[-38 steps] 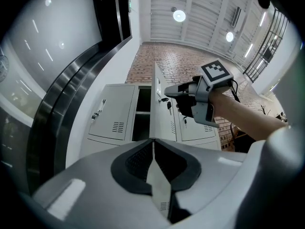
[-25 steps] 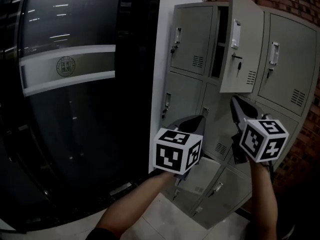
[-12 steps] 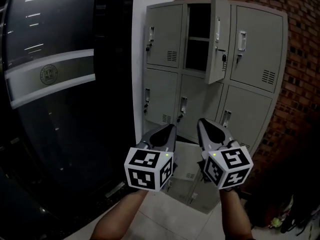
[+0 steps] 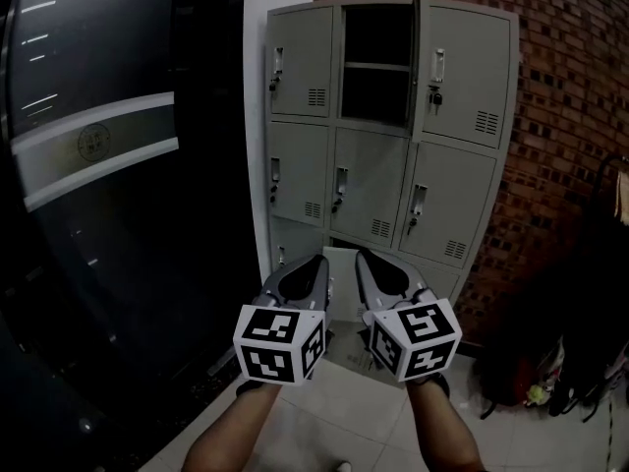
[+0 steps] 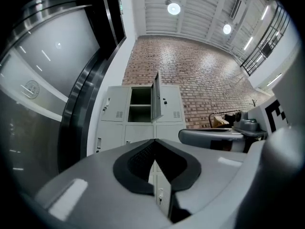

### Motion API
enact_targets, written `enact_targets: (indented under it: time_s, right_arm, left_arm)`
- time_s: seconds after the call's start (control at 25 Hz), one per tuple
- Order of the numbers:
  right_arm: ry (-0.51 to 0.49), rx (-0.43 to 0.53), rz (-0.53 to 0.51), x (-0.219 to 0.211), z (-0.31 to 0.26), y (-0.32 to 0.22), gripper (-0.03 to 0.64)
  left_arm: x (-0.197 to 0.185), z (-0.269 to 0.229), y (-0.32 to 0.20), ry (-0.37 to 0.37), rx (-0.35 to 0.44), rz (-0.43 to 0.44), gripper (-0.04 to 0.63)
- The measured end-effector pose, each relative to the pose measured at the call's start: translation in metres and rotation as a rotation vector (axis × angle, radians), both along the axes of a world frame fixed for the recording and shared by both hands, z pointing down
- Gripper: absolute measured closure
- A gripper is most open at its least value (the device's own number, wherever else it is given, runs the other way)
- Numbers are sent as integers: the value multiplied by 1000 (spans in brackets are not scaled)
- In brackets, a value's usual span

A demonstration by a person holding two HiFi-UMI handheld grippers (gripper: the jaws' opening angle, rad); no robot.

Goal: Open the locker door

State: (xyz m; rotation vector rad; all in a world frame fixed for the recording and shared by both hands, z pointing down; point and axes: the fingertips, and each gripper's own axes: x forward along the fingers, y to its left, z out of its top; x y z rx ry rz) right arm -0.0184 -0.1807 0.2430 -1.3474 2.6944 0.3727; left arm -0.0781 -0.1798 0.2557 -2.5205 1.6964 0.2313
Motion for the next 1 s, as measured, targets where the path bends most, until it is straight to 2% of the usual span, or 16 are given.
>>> enact_targets:
  time_s: [0.44,1.0]
  right_arm:
    - [0,-34,30,1,23,63,617]
    - [-40,-25,7,26,28,83,617]
  left_arm:
    - [15,20,66,-3,-1,20,591]
    - [49,28,83,-10,3,12,591]
